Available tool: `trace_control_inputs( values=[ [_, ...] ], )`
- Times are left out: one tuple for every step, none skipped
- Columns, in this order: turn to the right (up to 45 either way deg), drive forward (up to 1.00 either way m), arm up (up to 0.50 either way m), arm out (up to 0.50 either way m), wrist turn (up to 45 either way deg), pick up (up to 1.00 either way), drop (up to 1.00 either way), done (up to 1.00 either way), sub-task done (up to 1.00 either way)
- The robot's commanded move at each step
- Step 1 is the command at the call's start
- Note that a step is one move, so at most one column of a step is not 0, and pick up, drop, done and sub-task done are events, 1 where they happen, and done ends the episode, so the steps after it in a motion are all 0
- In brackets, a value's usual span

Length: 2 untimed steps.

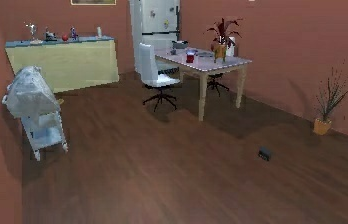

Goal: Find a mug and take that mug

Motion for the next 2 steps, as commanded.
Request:
trace_control_inputs(
  values=[
    [0.0,0.55,0.0,0.0,0.0,0.0,0.0,0.0,0.0],
    [0.0,1.0,0.0,0.0,0.0,0.0,0.0,0.0,0.0]
  ],
)
